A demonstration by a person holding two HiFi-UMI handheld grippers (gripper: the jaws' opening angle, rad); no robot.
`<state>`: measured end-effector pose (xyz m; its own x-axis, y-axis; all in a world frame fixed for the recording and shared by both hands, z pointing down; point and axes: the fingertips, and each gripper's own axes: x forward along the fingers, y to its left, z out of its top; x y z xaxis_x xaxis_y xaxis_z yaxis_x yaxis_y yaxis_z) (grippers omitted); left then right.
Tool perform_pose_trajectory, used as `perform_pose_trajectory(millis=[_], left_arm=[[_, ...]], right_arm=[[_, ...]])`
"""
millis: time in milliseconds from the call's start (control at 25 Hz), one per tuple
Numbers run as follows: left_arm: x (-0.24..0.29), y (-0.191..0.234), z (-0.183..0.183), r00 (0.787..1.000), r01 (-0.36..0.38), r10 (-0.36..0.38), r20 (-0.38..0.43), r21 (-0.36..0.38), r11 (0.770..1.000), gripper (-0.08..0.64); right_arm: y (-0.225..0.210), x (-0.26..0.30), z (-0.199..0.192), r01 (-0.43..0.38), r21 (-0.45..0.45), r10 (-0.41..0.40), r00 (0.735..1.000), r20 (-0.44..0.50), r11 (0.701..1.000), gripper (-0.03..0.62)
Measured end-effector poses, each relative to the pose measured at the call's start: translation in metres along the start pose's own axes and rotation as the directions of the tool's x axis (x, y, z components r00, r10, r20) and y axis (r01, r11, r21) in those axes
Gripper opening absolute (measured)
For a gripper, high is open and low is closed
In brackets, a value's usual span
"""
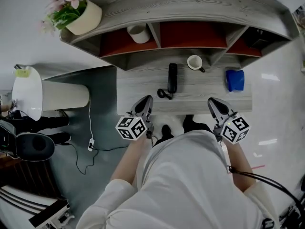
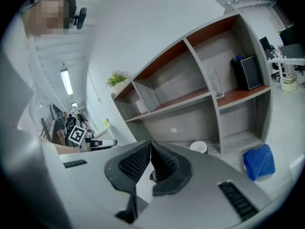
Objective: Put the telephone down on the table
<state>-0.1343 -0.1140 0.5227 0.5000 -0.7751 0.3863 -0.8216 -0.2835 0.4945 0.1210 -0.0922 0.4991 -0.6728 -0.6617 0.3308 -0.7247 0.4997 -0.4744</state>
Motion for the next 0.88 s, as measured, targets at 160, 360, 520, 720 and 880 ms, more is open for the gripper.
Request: perform_pose_trajectory(millis=[160,360,520,720,880], left_arm=[[-0.042,-0.015,0.009,0.993,0.115,-0.115,-0.004,0.020,0.993,0.009],[-0.086,-0.015,0.008,0.981,0.189,-0.188,-0.041,0.031,0.981,0.008],[-0.116,-0.017,0.013,0.969,0.246,-0.242,-0.052,0.087,0.965,0.009],[-0.144,-0.034,0.018,0.947,0.321,-0.318,-0.048,0.112,0.940,0.009],[-0.160,-0.048,0.017,0.933,0.359,-0.359,-0.026,0.125,0.925,0.009]], right_arm=[[0.027,-0.009,-0.011,0.056,0.018,-0.056,0.998,0.035,0.998,0.017],[0.071,-0.018,-0.027,0.106,-0.003,-0.106,0.993,0.060,0.994,0.017],[0.110,-0.023,-0.038,0.123,-0.046,-0.120,0.990,0.073,0.991,0.017],[0.148,-0.032,-0.047,0.134,-0.078,-0.127,0.988,0.091,0.988,0.017],[0.159,-0.043,-0.052,0.143,-0.071,-0.135,0.985,0.107,0.987,0.017]])
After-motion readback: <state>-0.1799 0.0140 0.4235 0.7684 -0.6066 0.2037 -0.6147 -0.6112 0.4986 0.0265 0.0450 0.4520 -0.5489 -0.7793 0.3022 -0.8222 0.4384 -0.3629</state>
